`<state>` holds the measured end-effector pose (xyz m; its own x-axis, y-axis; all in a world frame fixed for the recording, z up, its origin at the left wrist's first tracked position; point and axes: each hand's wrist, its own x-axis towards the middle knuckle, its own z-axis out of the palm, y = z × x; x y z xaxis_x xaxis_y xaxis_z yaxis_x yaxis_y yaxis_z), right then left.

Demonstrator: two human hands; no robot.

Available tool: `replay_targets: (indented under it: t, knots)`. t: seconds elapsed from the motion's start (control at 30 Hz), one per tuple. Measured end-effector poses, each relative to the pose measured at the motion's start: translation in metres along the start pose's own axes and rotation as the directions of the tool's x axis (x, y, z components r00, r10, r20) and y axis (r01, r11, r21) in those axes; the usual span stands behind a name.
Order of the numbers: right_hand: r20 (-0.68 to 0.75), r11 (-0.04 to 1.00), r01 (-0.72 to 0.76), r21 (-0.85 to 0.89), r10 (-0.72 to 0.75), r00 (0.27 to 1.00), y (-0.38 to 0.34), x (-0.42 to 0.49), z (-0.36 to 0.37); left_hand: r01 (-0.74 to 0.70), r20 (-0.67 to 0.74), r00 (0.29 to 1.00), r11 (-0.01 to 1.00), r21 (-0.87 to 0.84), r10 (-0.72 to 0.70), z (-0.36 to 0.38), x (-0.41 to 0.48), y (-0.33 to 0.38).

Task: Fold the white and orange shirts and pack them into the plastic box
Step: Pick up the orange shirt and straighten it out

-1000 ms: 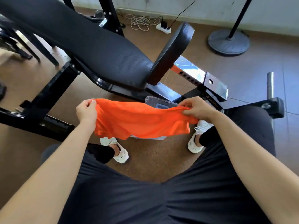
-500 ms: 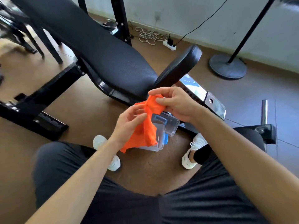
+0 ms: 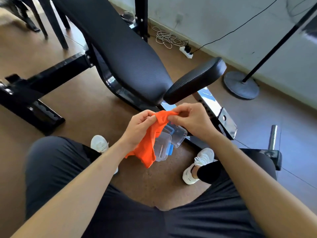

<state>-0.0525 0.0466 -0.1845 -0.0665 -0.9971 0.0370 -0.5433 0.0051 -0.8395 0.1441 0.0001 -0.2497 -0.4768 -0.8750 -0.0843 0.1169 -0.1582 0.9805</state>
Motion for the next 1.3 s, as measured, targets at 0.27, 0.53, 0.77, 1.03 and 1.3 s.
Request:
replay_targets:
  t: [0.27,0.53,0.77,1.03,1.3]
  knots:
    - [-0.178,0.996,0.049,0.074,-0.035,0.983,-0.023,0.005,0.004,-0.112,0.101,0.992,0.907,0.406,0.077,-0.003,-0.007,-0.010]
    - [-0.545,0.980,0.118,0.158,-0.013,0.838,-0.036,0.011,-0.034,-0.036,-0.112,0.985,0.793,0.608,0.131,-0.022,-0.006,-0.021]
    - [-0.646,0.980,0.031,0.196,0.105,0.756,-0.016,0.011,-0.064,-0.031,-0.237,0.961,0.905,0.425,0.144,-0.031,-0.007,-0.016]
    - [-0.595,0.956,-0.083,0.283,0.242,0.767,0.011,0.009,-0.088,-0.048,-0.321,0.926,0.906,0.420,0.198,-0.034,0.005,0.014]
    - [-0.553,0.933,-0.099,0.345,0.287,0.782,0.038,-0.009,-0.081,-0.006,-0.338,0.920,0.869,0.495,0.199,-0.049,0.011,0.037]
